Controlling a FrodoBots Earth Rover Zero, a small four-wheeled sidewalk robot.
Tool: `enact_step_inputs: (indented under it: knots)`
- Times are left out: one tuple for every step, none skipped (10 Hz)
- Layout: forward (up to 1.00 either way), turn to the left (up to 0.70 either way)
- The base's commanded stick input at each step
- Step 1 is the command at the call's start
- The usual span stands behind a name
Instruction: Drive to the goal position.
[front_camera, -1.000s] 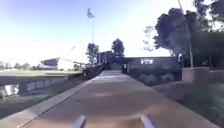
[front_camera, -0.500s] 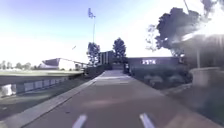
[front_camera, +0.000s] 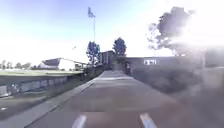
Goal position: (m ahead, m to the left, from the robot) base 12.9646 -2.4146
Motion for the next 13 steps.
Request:
enact_step_inputs:
  knots:
    - [1.0,0.0]
    - [1.0,0.0]
    - [1.0,0.0]
    - [1.0,0.0]
    - [1.0,0.0]
    - [1.0,0.0]
    - [1.0,0.0]
    - [1.0,0.0]
    - [1.0,0.0]
    - [1.0,0.0]
    - [1.0,0.0]
    - [1.0,0.0]
    - [1.0,0.0]
